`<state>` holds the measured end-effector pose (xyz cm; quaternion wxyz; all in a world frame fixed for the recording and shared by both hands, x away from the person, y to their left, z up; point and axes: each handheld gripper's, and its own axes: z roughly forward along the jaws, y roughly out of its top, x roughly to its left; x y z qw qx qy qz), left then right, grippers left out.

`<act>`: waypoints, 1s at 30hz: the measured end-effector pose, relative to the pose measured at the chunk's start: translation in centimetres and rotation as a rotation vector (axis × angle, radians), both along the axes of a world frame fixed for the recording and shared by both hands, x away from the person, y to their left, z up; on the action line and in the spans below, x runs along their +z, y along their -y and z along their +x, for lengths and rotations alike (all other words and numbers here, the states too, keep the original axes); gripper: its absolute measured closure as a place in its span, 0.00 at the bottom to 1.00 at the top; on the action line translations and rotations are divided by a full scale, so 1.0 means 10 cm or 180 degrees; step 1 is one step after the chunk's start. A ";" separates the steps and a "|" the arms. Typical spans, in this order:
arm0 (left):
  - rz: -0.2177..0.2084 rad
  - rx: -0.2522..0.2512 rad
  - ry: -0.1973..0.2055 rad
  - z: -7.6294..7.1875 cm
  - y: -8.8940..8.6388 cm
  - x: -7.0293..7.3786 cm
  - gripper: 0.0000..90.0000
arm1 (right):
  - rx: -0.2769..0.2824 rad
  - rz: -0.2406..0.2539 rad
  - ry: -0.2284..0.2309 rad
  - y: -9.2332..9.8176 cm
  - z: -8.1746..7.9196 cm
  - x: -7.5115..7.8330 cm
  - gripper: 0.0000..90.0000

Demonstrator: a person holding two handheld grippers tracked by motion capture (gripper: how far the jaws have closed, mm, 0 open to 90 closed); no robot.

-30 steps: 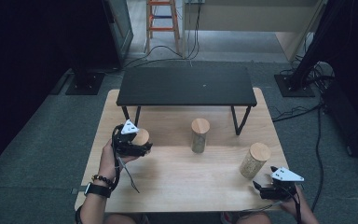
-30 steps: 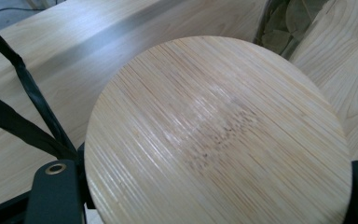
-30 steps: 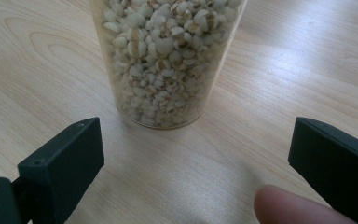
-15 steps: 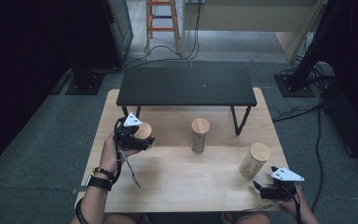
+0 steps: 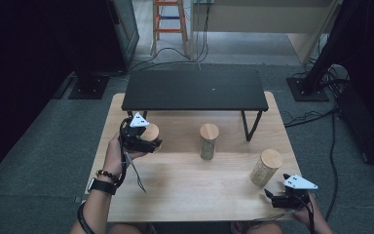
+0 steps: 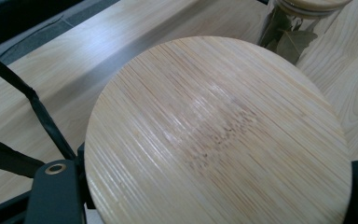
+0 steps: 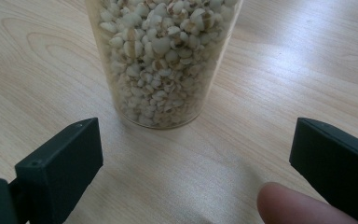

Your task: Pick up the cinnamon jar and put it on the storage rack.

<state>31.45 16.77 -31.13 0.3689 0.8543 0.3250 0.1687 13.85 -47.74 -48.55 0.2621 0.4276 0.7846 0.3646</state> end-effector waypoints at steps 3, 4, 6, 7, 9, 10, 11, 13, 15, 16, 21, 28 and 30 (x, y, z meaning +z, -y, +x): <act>0.0009 -0.0008 0.0007 0.02 0.02 0.03 0.29 | 0.0004 0.0001 0.0001 0.00 0.00 0.00 0.03; 0.0011 -0.0006 0.0010 0.02 0.02 0.03 0.29 | 0.0003 0.0002 0.0000 0.00 0.00 0.00 0.03; 0.0008 -0.0009 0.0016 0.03 0.03 0.05 0.29 | 0.0007 0.0001 0.0000 0.00 0.00 0.00 0.03; 0.0013 -0.0011 0.0016 0.04 0.04 0.06 0.29 | 0.0008 0.0001 0.0000 0.01 0.00 0.00 0.03; 0.0015 -0.0013 0.0019 0.05 0.05 0.08 0.29 | 0.0007 0.0002 -0.0003 0.01 0.00 0.00 0.03; 0.0019 -0.0013 0.0023 0.05 0.05 0.08 0.29 | 0.0008 0.0002 -0.0002 0.01 0.01 0.00 0.03; 0.0035 -0.0020 0.0028 0.06 0.06 0.10 0.29 | 0.0009 0.0002 -0.0002 0.01 0.01 0.00 0.03; 0.0034 -0.0029 0.0033 0.07 0.05 0.11 0.29 | 0.0009 0.0002 -0.0009 0.01 0.01 0.00 0.03; 0.0028 -0.0025 0.0031 0.08 0.05 0.14 0.29 | 0.0014 0.0002 -0.0020 0.01 0.01 0.01 0.03; 0.0030 -0.0019 0.0038 0.09 0.05 0.15 0.29 | 0.0014 0.0004 -0.0024 0.01 0.02 0.01 0.03; 0.0001 0.0002 0.0064 0.13 0.04 0.24 0.29 | 0.0009 0.0004 -0.0025 0.01 0.02 0.01 0.03; 0.0058 0.0009 0.0103 0.18 0.07 0.40 0.29 | 0.0019 0.0003 -0.0032 0.01 0.02 0.01 0.03; 0.0054 0.0015 0.0112 0.19 0.07 0.43 0.29 | 0.0022 0.0004 -0.0031 0.01 0.02 0.01 0.03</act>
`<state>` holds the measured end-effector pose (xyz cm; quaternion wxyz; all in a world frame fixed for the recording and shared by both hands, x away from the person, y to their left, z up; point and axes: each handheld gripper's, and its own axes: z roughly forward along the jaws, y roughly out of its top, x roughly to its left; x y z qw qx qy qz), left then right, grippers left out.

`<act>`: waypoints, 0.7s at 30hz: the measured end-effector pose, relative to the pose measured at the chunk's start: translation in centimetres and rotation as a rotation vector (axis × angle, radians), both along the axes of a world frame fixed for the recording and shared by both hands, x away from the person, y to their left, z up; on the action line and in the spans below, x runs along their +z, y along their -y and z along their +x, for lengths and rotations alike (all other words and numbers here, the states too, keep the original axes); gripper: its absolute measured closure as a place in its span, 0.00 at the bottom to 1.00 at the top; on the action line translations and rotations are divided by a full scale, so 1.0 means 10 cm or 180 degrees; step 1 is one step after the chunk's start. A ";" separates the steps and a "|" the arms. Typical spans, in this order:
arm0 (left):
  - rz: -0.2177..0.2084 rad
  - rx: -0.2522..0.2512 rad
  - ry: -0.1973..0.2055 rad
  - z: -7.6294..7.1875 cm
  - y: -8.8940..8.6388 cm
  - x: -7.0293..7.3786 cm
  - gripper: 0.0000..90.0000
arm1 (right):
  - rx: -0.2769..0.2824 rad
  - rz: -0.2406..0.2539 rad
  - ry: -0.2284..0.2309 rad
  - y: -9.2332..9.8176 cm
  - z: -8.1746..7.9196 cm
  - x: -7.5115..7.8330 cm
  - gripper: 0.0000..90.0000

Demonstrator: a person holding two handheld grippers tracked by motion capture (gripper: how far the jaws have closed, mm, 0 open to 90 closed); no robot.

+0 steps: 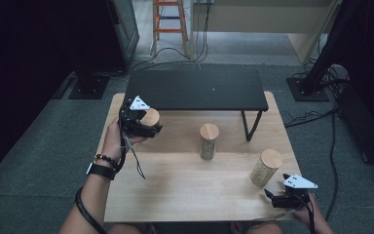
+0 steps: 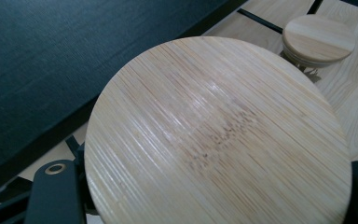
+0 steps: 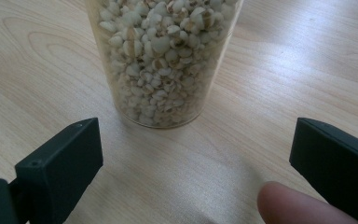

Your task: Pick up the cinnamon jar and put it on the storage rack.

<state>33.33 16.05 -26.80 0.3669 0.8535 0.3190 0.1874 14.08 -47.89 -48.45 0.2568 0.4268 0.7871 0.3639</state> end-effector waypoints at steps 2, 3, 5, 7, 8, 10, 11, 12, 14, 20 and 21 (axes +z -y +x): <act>-0.0001 0.0003 0.0005 0.01 0.00 0.02 0.29 | -0.0002 0.0007 -0.0004 0.00 0.00 0.00 0.03; 0.0012 0.0002 0.0002 0.02 0.01 0.04 0.29 | 0.0001 0.0005 0.0000 0.00 0.00 0.00 0.03; 0.0033 0.0003 -0.0002 0.04 0.03 0.06 0.29 | 0.0005 0.0002 0.0000 0.00 0.00 0.00 0.03; 0.0039 -0.0006 0.0007 0.05 0.04 0.08 0.29 | 0.0009 0.0002 0.0002 0.00 0.00 0.00 0.03; 0.0039 -0.0011 0.0013 0.05 0.04 0.09 0.29 | 0.0009 0.0003 0.0002 0.00 0.00 0.00 0.03; 0.0025 -0.0002 0.0038 0.05 0.03 0.11 0.29 | 0.0010 0.0005 0.0003 0.01 0.00 0.00 0.03; -0.0010 0.0016 0.0051 0.06 0.02 0.11 0.29 | 0.0010 0.0004 0.0002 0.01 0.00 0.00 0.03; -0.0021 0.0020 0.0053 0.07 0.01 0.12 0.29 | 0.0012 0.0004 0.0006 0.01 0.00 0.00 0.03; -0.0009 0.0049 0.0059 0.09 0.01 0.14 0.29 | 0.0016 -0.0003 0.0009 0.01 0.00 0.00 0.03; -0.0020 0.0069 0.0070 0.14 -0.03 0.20 0.29 | 0.0023 0.0003 0.0003 0.01 0.00 0.00 0.03; -0.0030 0.0079 0.0064 0.16 -0.04 0.21 0.29 | 0.0024 0.0004 0.0001 0.01 0.00 0.00 0.03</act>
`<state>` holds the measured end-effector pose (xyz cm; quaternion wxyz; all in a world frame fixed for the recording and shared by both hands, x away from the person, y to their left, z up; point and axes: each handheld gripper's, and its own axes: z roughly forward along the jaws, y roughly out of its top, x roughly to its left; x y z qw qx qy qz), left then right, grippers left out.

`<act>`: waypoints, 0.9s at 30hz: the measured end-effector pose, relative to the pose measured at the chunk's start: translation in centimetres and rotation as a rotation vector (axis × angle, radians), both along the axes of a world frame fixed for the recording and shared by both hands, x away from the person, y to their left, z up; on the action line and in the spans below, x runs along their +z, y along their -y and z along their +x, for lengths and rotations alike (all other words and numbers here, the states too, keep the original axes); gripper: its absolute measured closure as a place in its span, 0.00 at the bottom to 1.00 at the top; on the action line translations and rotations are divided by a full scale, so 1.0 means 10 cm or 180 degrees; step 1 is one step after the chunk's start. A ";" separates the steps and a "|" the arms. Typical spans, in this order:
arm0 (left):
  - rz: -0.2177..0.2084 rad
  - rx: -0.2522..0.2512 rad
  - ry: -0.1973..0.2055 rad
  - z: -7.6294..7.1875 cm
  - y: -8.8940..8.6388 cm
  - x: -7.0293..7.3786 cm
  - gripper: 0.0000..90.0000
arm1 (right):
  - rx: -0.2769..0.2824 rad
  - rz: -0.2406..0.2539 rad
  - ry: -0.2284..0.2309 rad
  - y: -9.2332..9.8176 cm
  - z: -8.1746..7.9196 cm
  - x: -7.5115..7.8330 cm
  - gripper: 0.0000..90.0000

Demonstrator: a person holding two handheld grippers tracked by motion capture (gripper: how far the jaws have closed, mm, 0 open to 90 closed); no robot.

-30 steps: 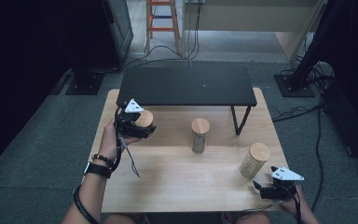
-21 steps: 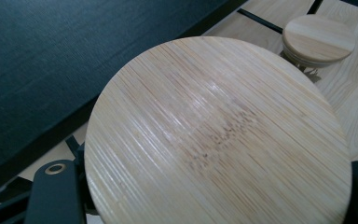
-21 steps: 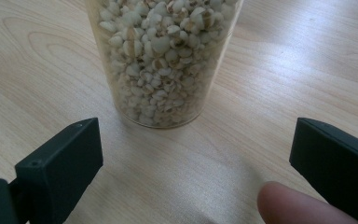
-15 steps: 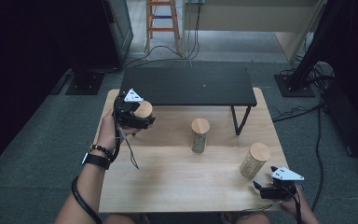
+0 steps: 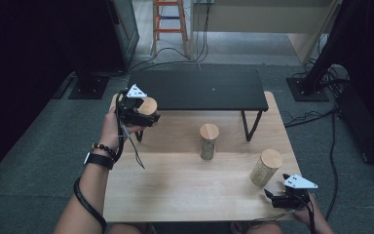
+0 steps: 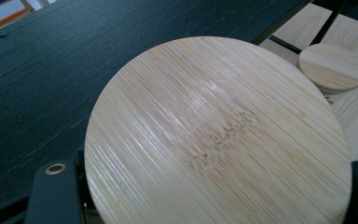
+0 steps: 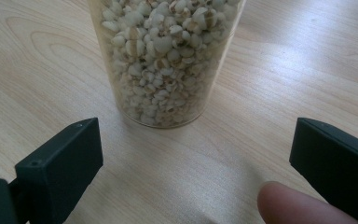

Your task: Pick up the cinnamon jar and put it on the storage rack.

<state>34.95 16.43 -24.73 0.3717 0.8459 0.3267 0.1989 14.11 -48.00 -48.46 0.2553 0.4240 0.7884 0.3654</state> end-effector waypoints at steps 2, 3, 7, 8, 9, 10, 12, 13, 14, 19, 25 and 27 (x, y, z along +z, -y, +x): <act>-0.0007 0.0024 -0.0012 0.03 -0.01 0.01 0.29 | -0.0003 0.0002 0.0000 0.00 0.00 0.00 0.03; -0.0010 0.0032 -0.0015 0.04 -0.01 0.01 0.29 | -0.0001 0.0000 0.0000 0.00 0.00 0.00 0.03; 0.0027 0.0014 -0.0018 0.08 0.01 0.05 0.29 | -0.0004 0.0004 -0.0001 0.00 0.00 0.00 0.03; 0.0035 0.0011 -0.0015 0.09 0.02 0.06 0.29 | -0.0003 0.0004 -0.0001 0.00 0.00 0.00 0.03; 0.0041 0.0001 -0.0016 0.10 0.03 0.07 0.29 | -0.0004 0.0005 -0.0003 0.00 0.00 0.00 0.03; 0.0034 0.0000 -0.0015 0.11 0.03 0.08 0.29 | -0.0003 0.0004 -0.0002 0.00 0.00 0.00 0.03; 0.0027 -0.0009 -0.0009 0.12 0.03 0.10 0.29 | -0.0002 0.0005 -0.0004 0.00 0.00 0.00 0.03; 0.0004 -0.0012 -0.0003 0.12 0.04 0.11 0.29 | -0.0001 0.0005 -0.0006 0.00 0.00 0.00 0.03; 0.0003 -0.0018 -0.0001 0.12 0.04 0.11 0.29 | 0.0000 0.0005 -0.0006 0.00 0.00 0.00 0.03; -0.0003 -0.0022 0.0025 0.14 0.05 0.16 0.29 | 0.0004 0.0005 -0.0006 0.00 0.00 0.00 0.03; 0.0000 -0.0007 0.0021 0.19 0.08 0.18 0.29 | 0.0004 0.0005 -0.0003 0.00 0.00 0.00 0.03; 0.0001 -0.0004 0.0006 0.22 0.09 0.18 0.29 | 0.0003 0.0006 -0.0005 0.00 0.00 0.00 0.03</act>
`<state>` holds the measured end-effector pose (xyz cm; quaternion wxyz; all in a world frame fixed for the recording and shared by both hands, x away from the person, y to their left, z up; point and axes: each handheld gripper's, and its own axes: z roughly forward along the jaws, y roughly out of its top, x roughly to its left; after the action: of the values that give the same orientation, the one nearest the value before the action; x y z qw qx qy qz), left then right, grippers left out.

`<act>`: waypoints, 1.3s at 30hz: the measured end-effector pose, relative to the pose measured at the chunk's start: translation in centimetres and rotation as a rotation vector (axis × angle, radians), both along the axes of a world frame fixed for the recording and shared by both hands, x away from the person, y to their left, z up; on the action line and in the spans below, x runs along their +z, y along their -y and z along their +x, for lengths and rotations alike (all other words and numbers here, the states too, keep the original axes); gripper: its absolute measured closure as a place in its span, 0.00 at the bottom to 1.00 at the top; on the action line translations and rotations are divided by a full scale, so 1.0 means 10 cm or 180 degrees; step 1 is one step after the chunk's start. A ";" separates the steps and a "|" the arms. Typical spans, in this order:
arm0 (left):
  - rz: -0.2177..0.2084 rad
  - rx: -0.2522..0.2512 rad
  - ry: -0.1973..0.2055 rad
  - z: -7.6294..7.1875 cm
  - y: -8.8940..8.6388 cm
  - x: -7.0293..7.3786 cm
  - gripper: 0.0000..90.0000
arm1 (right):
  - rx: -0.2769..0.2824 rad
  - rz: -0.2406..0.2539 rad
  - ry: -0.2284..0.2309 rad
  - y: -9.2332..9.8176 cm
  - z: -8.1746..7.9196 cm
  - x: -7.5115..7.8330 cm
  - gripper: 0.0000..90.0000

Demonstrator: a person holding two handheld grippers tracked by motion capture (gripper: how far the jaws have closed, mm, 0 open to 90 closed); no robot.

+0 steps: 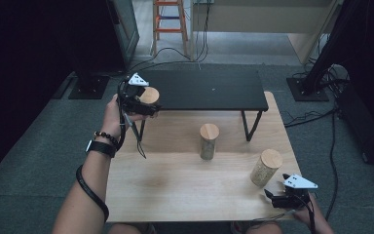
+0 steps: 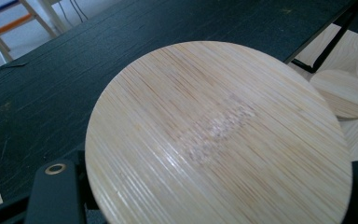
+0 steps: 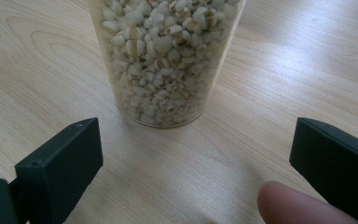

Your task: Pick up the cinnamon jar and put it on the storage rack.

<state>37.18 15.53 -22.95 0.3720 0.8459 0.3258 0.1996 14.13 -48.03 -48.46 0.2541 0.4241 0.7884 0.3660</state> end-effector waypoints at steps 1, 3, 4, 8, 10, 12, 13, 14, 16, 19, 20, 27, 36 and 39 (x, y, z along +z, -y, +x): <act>-0.0022 0.0008 -0.0013 0.02 0.00 -0.01 0.29 | 0.0002 -0.0002 -0.0001 0.00 0.00 0.00 0.03; -0.0070 0.0014 -0.0033 0.06 -0.02 -0.03 0.29 | 0.0000 0.0000 -0.0002 0.00 0.00 0.00 0.03; -0.0099 0.0019 -0.0044 0.08 -0.03 -0.04 0.29 | -0.0001 0.0003 0.0001 0.00 0.00 0.00 0.03; -0.0090 0.0041 -0.0043 0.13 -0.03 -0.03 0.29 | 0.0003 0.0002 -0.0001 0.00 0.00 0.00 0.03; -0.0115 0.0056 -0.0050 0.16 -0.04 -0.04 0.29 | 0.0004 0.0005 -0.0001 0.00 0.00 0.00 0.03; -0.0141 0.0066 -0.0056 0.20 -0.05 -0.04 0.29 | 0.0005 0.0004 -0.0001 0.01 0.00 0.00 0.03; -0.0142 0.0062 -0.0060 0.22 -0.05 -0.04 0.29 | 0.0006 0.0005 -0.0002 0.01 0.00 0.00 0.03; -0.0152 0.0068 -0.0060 0.23 -0.05 -0.05 0.29 | 0.0006 0.0005 -0.0002 0.01 0.00 0.00 0.03; -0.0184 0.0076 -0.0070 0.26 -0.06 -0.06 0.29 | 0.0008 0.0002 -0.0004 0.01 0.00 0.00 0.03; -0.0199 0.0056 -0.0092 0.34 -0.05 -0.06 0.29 | 0.0007 -0.0002 -0.0007 0.00 0.01 0.00 0.03; -0.0190 0.0065 -0.0095 0.37 -0.04 -0.05 0.29 | 0.0003 -0.0003 -0.0008 0.00 0.01 0.00 0.03; -0.0212 0.0114 -0.0124 0.57 0.00 -0.05 0.29 | -0.0009 -0.0023 -0.0009 -0.01 0.00 0.00 0.03; -0.0174 0.0171 -0.0151 0.73 0.00 -0.02 0.29 | -0.0014 -0.0037 -0.0013 -0.02 0.01 0.01 0.03; -0.0202 0.0195 -0.0156 0.76 -0.01 -0.03 0.29 | -0.0013 -0.0032 -0.0015 -0.02 0.01 0.01 0.03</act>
<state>44.75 15.66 -23.23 0.3843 0.8280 0.3667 0.1796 14.23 -47.83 -48.39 0.2552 0.4253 0.7900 0.3605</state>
